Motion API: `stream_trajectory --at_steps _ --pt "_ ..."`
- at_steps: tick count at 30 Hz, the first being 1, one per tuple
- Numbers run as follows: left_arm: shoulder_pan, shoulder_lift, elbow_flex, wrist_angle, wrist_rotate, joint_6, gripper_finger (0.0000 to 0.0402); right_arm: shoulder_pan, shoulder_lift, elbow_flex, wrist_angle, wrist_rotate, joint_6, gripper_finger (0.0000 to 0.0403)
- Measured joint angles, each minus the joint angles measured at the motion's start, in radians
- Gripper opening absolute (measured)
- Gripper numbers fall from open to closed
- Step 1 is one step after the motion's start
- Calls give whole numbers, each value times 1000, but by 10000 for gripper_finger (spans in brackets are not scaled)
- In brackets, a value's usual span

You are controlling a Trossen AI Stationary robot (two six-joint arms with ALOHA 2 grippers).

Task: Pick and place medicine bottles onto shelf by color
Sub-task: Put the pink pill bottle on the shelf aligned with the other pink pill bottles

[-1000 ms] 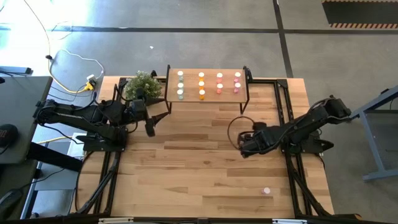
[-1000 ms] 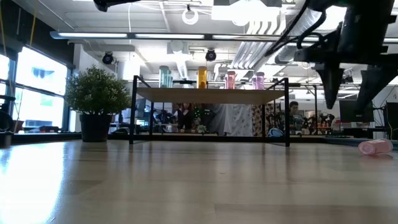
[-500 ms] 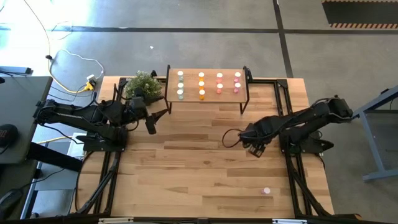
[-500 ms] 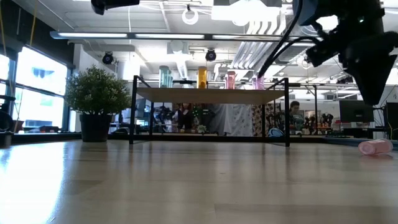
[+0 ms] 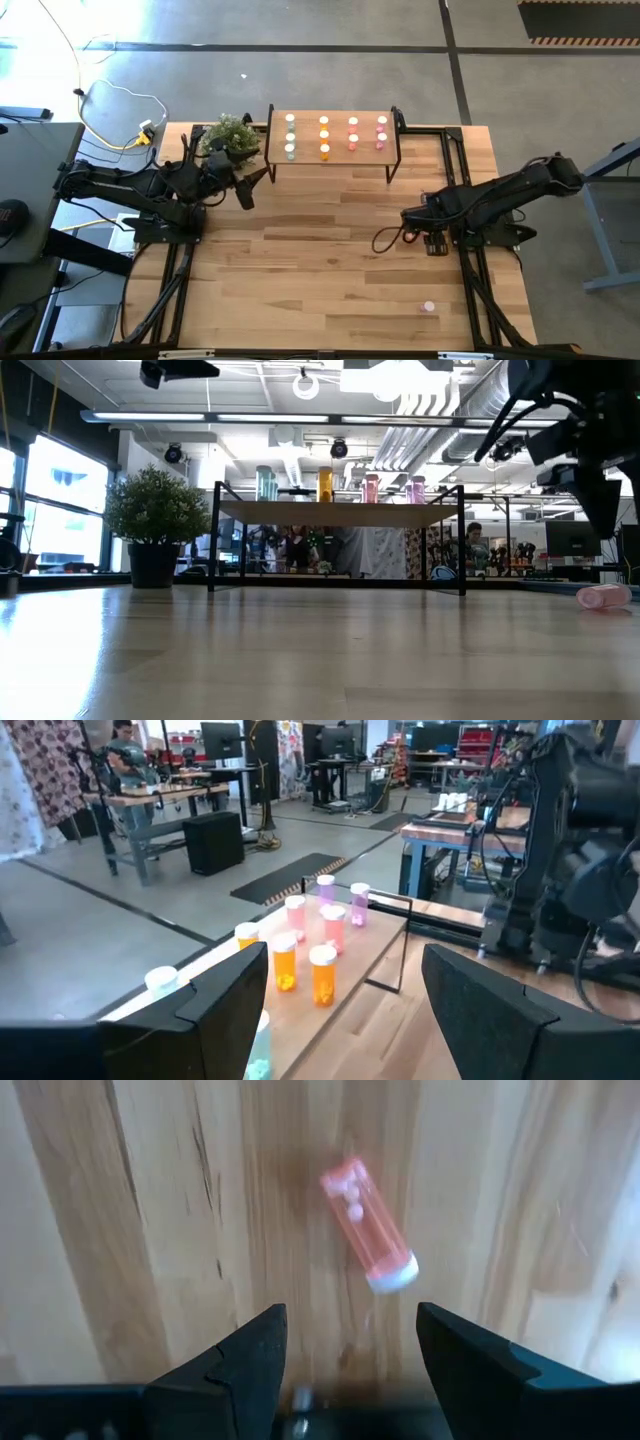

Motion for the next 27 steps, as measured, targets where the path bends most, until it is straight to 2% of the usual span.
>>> stream_trajectory --at_steps 5,16,19,23,27 --pt "0 0 0 -1 0 -73 255 0 -11 -70 80 7 -46 216" --pt "0 0 0 -2 0 -145 255 -3 -5 -76 107 -11 -22 216" --pt "0 0 0 -2 0 -145 255 -3 1 -31 139 -54 -18 216" --pt "0 6 0 -3 0 -135 255 -12 25 38 130 -11 -79 216" --pt "0 19 0 -5 0 -118 255 -37 59 52 98 -19 -169 216"
